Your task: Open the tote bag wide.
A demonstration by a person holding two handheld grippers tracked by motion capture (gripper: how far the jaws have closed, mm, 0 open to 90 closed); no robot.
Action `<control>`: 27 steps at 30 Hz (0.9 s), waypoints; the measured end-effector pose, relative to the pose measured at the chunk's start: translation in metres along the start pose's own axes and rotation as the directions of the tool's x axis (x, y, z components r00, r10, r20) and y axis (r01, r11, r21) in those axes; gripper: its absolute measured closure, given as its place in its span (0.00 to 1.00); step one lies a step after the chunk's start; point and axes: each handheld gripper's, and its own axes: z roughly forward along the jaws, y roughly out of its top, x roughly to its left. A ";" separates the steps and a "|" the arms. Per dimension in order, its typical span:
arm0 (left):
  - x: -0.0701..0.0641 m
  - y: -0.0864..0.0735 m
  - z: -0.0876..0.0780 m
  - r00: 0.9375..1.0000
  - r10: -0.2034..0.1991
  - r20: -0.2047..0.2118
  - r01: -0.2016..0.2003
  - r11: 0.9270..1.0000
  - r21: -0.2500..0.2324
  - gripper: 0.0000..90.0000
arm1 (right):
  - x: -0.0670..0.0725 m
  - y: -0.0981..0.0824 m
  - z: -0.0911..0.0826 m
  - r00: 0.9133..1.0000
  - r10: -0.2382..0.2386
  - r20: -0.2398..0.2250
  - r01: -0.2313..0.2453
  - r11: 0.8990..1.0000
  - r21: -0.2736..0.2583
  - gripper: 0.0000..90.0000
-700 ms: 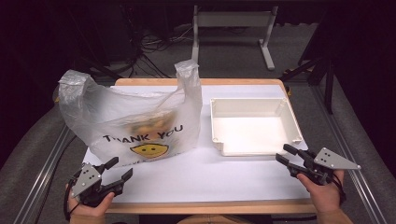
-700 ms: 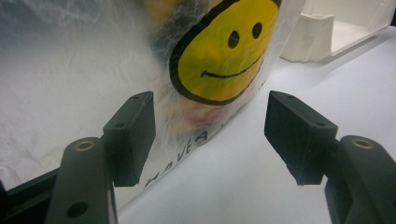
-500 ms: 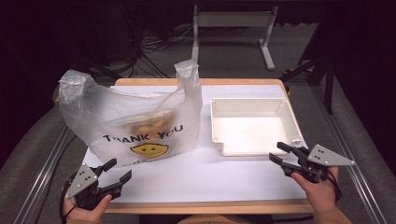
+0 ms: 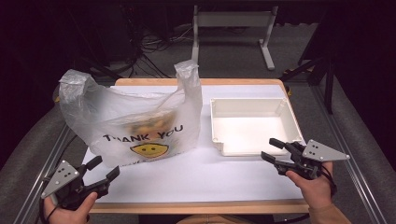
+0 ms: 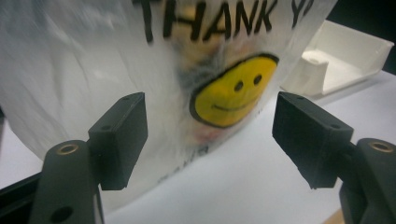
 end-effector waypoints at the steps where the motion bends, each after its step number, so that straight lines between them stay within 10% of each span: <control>1: 0.001 0.004 -0.001 1.000 -0.003 -0.006 0.003 1.000 -0.009 0.29 | 0.000 0.000 0.000 1.000 0.004 -0.001 -0.004 1.000 -0.003 0.47; 17: 0.027 0.048 0.001 0.993 0.011 -0.115 -0.021 0.997 -0.078 0.20 | 0.006 -0.005 0.006 1.000 0.008 -0.029 -0.008 1.000 0.010 0.44; 27: 0.044 0.046 0.028 1.000 0.010 0.003 -0.010 0.998 -0.068 0.30 | 0.006 -0.004 0.008 0.999 0.016 -0.037 -0.015 1.000 0.007 0.45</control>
